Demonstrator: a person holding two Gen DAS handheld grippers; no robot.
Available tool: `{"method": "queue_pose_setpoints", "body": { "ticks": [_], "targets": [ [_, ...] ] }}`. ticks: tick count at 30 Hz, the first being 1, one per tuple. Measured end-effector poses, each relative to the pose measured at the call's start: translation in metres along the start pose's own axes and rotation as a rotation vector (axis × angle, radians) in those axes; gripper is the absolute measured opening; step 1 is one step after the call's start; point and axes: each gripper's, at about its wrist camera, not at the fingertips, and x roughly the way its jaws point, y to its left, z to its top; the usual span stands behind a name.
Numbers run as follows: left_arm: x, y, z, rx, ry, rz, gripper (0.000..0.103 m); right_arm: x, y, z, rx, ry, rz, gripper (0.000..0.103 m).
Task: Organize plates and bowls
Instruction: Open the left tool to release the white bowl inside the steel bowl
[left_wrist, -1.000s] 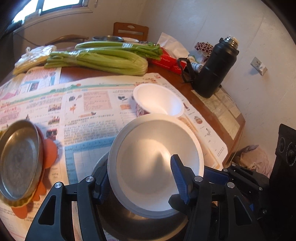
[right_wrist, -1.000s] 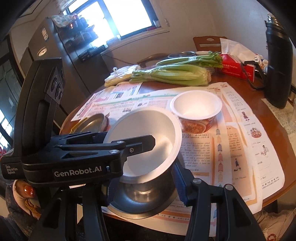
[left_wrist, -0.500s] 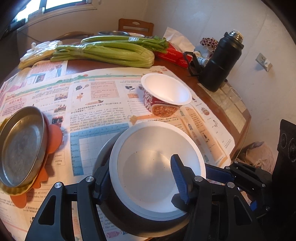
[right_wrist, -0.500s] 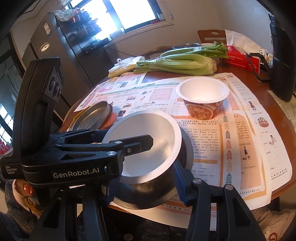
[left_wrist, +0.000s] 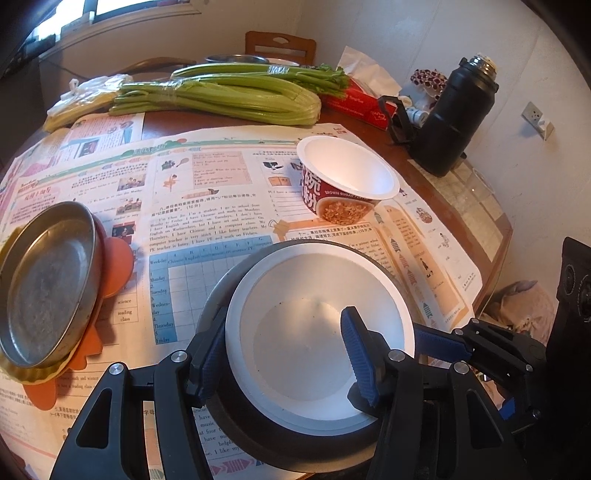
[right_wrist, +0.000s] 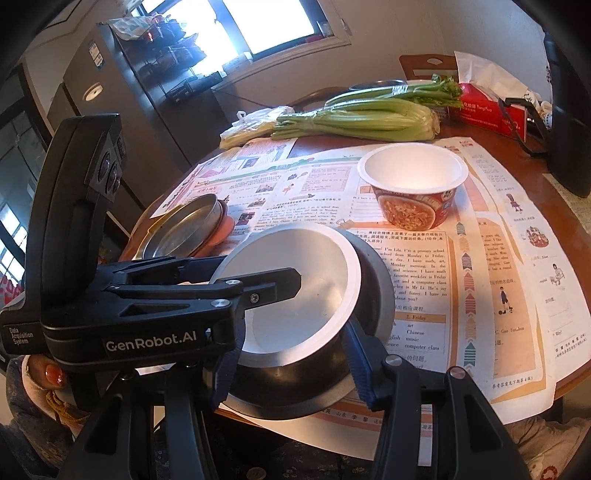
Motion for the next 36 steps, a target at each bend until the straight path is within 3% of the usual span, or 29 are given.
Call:
{"method": "queue_pose_setpoints", "body": {
  "ticks": [25, 36],
  "targets": [
    [-0.008, 0.000, -0.001, 0.000, -0.003, 0.027, 0.060, -0.006, -0.010, 0.002, 0.003, -0.029, 0.029, 0.054],
    [-0.012, 0.006, -0.004, -0.013, -0.018, 0.015, 0.060, -0.015, -0.017, 0.004, 0.014, -0.069, -0.020, 0.054]
  ]
}}
